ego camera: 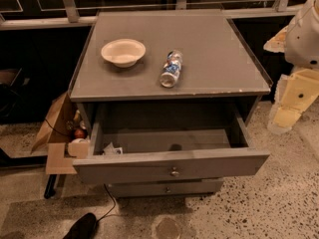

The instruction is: Close top drawer

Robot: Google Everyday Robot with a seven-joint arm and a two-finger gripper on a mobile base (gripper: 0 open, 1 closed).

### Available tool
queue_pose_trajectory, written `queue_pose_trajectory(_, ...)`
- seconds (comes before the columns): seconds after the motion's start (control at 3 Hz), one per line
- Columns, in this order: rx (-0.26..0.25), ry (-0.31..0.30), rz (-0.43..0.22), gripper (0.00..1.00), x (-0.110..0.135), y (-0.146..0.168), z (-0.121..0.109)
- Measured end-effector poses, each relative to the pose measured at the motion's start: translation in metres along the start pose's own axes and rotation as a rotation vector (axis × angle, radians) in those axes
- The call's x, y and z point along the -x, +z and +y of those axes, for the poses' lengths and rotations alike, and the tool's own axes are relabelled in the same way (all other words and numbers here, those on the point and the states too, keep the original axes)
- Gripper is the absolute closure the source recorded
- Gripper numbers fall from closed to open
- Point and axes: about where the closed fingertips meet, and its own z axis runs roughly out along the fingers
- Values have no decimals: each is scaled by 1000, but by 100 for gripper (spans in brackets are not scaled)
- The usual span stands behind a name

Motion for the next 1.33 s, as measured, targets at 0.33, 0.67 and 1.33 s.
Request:
queue_pose_trajectory(0.33, 0, 0, 0, 0, 0, 0, 0)
queue_pose_trajectory(0.67, 0, 0, 0, 15, 0, 0, 0)
queue_pose_trajectory(1.33, -20, 67, -44, 62, -1, 27, 18)
